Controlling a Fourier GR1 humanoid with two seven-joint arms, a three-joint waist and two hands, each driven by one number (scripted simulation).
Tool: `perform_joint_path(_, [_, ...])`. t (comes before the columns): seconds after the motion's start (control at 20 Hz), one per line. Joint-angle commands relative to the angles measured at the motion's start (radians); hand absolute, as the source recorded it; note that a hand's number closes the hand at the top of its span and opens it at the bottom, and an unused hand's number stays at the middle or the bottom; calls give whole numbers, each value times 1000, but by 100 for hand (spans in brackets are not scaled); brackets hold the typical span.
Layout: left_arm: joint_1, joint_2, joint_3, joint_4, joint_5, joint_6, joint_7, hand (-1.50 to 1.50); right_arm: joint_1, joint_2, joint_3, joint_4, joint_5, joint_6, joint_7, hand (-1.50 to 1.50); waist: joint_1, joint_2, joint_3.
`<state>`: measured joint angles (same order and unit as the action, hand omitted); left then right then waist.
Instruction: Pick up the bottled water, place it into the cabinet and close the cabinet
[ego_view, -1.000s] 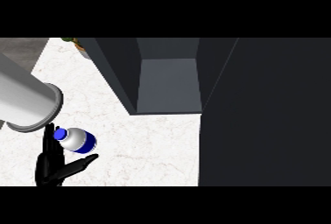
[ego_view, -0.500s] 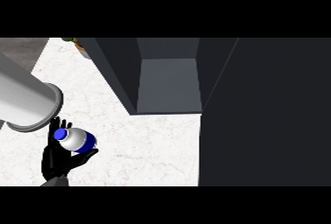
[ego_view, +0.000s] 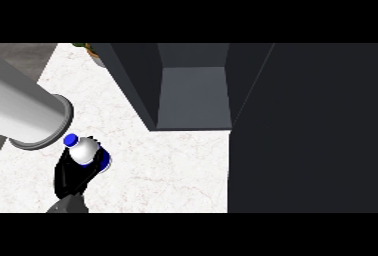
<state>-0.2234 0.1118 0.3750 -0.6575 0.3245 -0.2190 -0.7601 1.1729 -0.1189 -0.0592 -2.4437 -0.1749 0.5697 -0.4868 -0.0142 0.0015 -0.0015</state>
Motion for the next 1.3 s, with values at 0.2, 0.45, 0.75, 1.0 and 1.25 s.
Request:
perform_joint_path(0.2, [-23,5,-12,5,-17,28,-63,150,64,-6,-84,-107,-92,57,-14,-150,-6,-4,1])
perform_joint_path(0.45, [-59,-19,-46,-63,-1,-18,-27,150,-19,-27,-74,-134,-146,-6,95,-150,17,0,1])
perform_joint_path(0.75, [10,-110,-213,-125,-12,-25,-80,150,2,2,-40,-109,-91,18,50,-150,9,-6,1])
perform_joint_path(1.0, [17,-111,-336,-241,25,46,-32,150,-3,1,-52,-135,-110,7,51,-150,10,-6,1])
perform_joint_path(1.25, [93,-112,-467,-531,74,105,171,150,-27,23,-30,-91,-60,-7,52,-150,23,-10,2])
